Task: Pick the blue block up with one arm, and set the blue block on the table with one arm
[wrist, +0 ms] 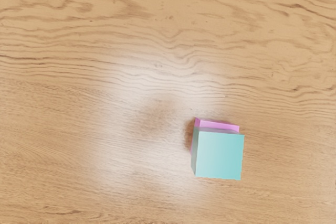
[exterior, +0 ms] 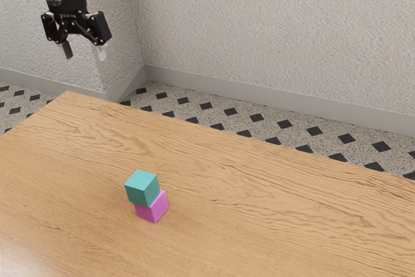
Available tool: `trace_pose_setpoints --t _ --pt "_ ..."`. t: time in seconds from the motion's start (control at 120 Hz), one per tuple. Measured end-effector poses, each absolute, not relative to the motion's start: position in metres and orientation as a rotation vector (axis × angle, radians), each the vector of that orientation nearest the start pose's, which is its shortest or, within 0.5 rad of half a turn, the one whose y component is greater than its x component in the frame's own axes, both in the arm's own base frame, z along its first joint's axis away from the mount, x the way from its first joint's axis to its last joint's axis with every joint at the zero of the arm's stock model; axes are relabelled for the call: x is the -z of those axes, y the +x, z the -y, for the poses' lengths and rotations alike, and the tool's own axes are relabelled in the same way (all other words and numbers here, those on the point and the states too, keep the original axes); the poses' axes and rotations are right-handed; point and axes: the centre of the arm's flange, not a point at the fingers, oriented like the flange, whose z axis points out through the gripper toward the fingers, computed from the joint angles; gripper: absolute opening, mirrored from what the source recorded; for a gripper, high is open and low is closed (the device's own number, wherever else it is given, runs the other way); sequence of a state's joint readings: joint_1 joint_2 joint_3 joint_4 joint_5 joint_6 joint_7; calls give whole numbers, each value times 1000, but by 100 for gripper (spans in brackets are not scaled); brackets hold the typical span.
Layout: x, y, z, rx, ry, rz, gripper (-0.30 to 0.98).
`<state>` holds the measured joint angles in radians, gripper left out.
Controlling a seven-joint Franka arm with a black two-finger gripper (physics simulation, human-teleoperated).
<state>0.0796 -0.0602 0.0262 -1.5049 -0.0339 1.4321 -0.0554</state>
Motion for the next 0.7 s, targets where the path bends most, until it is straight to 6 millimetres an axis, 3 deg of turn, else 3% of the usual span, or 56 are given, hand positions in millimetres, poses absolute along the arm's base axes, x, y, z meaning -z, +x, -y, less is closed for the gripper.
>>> trace_pose_setpoints --t 0.108,0.217,0.25,0.333,0.392,0.483,0.608,0.7 --pt "-674 518 -56 -27 -3167 263 69" --pt "-675 518 -48 -31 -3164 238 69" --pt "-693 516 -45 16 -3162 227 69" --pt "-775 499 -34 228 -3134 192 69" --pt "-793 493 -21 253 -3127 154 69" --pt "-785 502 5 198 -3130 74 69" --pt "-751 529 40 97 -3134 -31 69" --pt "-741 538 50 89 -3132 -56 69"
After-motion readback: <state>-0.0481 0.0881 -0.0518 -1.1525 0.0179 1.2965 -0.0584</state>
